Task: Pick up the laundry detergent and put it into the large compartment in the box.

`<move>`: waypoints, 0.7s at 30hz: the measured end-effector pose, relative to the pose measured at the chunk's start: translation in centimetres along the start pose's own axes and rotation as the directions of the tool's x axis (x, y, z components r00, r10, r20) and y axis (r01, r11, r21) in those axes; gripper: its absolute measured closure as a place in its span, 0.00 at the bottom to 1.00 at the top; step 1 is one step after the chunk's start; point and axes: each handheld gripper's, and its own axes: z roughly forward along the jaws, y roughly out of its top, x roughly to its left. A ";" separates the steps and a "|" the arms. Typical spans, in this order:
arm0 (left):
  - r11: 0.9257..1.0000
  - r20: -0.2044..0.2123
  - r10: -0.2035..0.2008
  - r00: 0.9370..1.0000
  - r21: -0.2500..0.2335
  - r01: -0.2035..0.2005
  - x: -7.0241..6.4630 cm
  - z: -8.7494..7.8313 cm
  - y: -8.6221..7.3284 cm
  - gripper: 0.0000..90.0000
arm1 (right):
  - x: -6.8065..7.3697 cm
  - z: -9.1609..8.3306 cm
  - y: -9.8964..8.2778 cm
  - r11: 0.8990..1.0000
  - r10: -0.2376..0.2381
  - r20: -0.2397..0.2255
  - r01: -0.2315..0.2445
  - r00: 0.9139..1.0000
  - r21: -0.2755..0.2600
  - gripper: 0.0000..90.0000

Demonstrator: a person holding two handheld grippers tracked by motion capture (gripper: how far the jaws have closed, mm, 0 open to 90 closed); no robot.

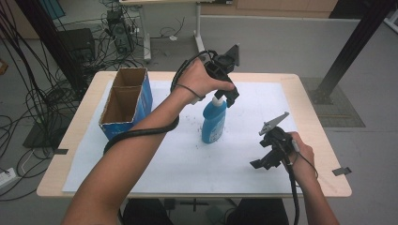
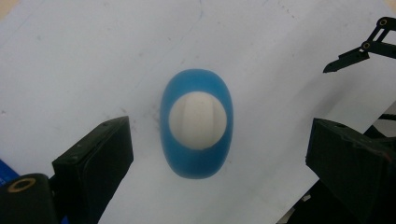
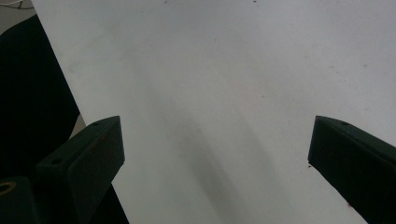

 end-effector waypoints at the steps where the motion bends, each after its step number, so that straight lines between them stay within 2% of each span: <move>1: 1.000 0.000 0.000 1.000 0.000 0.000 0.0 0.0 0.0 0.09 | 0.0 0.0 0.0 1.000 0.001 -0.001 -0.001 1.000 0.001 0.04; 7: 1.000 0.003 -0.007 1.000 0.000 0.007 0.1 0.6 0.0 0.09 | 0.1 0.2 0.0 1.000 -0.005 -0.004 0.005 1.000 0.009 0.04; 21: 1.000 -0.030 -0.019 0.999 0.000 0.019 0.3 2.0 0.3 0.09 | 0.1 0.4 -0.2 1.000 -0.016 -0.010 0.017 1.000 0.016 0.04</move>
